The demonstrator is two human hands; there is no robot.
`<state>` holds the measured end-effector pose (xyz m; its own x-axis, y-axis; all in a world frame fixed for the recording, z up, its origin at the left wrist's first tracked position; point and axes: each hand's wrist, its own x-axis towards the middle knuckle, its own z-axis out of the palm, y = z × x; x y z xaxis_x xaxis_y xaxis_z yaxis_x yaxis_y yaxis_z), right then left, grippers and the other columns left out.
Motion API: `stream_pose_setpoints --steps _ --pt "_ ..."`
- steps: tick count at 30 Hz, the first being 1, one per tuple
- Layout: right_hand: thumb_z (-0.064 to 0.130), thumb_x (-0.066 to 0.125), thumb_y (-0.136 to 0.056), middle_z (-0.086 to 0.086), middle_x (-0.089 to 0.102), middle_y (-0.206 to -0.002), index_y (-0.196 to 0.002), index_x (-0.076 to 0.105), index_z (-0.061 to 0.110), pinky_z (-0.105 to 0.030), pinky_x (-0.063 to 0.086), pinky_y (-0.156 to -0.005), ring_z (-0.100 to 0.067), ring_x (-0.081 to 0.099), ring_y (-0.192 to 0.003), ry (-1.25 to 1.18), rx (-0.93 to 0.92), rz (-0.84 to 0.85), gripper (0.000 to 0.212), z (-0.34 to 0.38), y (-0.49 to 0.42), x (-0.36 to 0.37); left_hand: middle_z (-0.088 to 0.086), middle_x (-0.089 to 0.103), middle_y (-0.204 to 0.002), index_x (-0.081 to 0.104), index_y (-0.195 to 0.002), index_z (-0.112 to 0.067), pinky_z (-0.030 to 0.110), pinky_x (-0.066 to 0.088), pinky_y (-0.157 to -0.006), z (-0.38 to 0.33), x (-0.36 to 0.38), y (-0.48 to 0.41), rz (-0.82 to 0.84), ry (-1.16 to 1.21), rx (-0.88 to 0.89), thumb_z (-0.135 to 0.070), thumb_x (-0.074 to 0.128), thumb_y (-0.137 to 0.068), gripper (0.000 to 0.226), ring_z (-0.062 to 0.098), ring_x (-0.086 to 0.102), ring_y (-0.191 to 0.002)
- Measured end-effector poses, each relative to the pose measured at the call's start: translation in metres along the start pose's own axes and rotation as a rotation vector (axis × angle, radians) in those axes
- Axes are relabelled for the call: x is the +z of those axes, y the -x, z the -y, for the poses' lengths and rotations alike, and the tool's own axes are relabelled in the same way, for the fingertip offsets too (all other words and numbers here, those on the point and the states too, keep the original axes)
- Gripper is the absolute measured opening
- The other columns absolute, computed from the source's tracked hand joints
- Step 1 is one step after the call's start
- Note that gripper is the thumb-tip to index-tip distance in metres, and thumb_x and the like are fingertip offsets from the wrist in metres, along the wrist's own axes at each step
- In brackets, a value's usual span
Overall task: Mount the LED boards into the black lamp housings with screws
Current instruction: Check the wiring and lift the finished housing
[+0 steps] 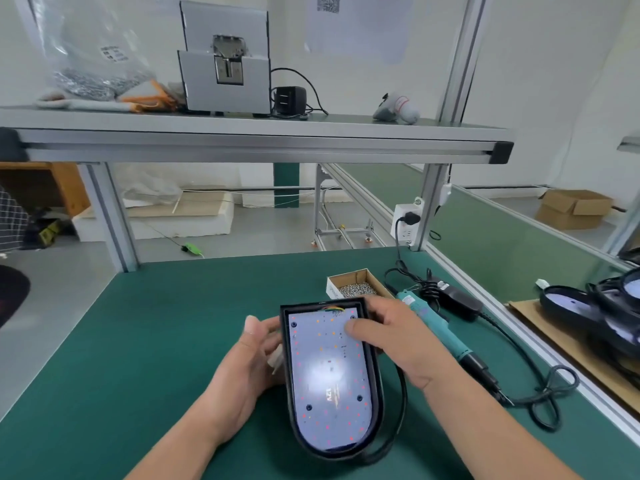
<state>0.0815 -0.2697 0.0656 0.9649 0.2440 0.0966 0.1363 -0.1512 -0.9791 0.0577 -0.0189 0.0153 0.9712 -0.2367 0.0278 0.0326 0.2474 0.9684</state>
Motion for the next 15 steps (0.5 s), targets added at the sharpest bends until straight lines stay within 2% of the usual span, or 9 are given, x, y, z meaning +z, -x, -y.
stream_pose_setpoints --steps 2,4,6,9,11,15 --pt "0.025 0.072 -0.084 -0.005 0.079 -0.097 -0.105 0.08 0.022 -0.038 0.057 -0.078 -0.017 0.071 -0.085 -0.018 -0.003 -0.074 0.022 0.005 0.0 -0.012 0.016 0.071 -0.134 0.058 -0.147 -0.016 0.045 0.058 -0.091 0.001 -0.002 -0.004 -0.045 0.038 -0.019 -0.084 0.048 -0.084 0.093 0.031 0.07 -0.119" --pt "0.024 0.072 -0.082 -0.002 0.078 -0.093 -0.105 0.079 0.021 -0.037 0.055 -0.075 -0.015 0.068 -0.08 -0.03 -0.036 -0.167 0.024 0.01 0.001 -0.03 0.017 0.071 -0.135 0.057 -0.146 -0.015 0.046 0.061 -0.09 0.003 -0.003 -0.006 -0.089 0.059 -0.022 -0.08 0.051 -0.09 0.086 0.033 0.069 -0.124" --pt "0.023 0.072 -0.083 -0.001 0.076 -0.091 -0.103 0.079 0.019 -0.036 0.053 -0.077 -0.016 0.066 -0.079 -0.049 -0.092 -0.272 0.022 0.014 0.004 -0.052 0.016 0.071 -0.134 0.057 -0.145 -0.016 0.045 0.062 -0.088 0.006 -0.006 -0.007 -0.099 0.045 -0.016 -0.078 0.049 -0.095 0.08 0.033 0.07 -0.122" --pt "0.022 0.072 -0.082 -0.006 0.075 -0.093 -0.102 0.078 0.015 -0.04 0.05 -0.082 -0.02 0.063 -0.084 -0.057 -0.172 -0.477 0.022 0.02 0.01 -0.095 0.018 0.072 -0.13 0.059 -0.143 -0.015 0.049 0.061 -0.089 0.01 -0.009 -0.007 -0.092 0.006 -0.005 -0.075 0.05 -0.095 0.077 0.036 0.071 -0.118" --pt "0.022 0.071 -0.083 -0.006 0.071 -0.09 -0.098 0.079 0.02 -0.041 0.048 -0.077 -0.02 0.059 -0.082 -0.037 -0.214 -0.598 0.017 0.026 0.017 -0.127 0.02 0.073 -0.128 0.061 -0.141 -0.013 0.051 0.06 -0.089 0.013 -0.011 -0.009 -0.089 0.0 0.001 -0.068 0.046 -0.103 0.069 0.037 0.072 -0.112" --pt "0.02 0.07 -0.089 -0.004 0.068 -0.085 -0.088 0.077 0.024 -0.047 0.048 -0.068 -0.023 0.058 -0.078 0.052 -0.263 -0.825 0.008 0.033 0.032 -0.194 0.024 0.073 -0.121 0.063 -0.137 -0.008 0.052 0.058 -0.084 0.015 -0.012 -0.012 -0.091 -0.017 -0.001 -0.059 0.04 -0.102 0.066 0.036 0.072 -0.099"
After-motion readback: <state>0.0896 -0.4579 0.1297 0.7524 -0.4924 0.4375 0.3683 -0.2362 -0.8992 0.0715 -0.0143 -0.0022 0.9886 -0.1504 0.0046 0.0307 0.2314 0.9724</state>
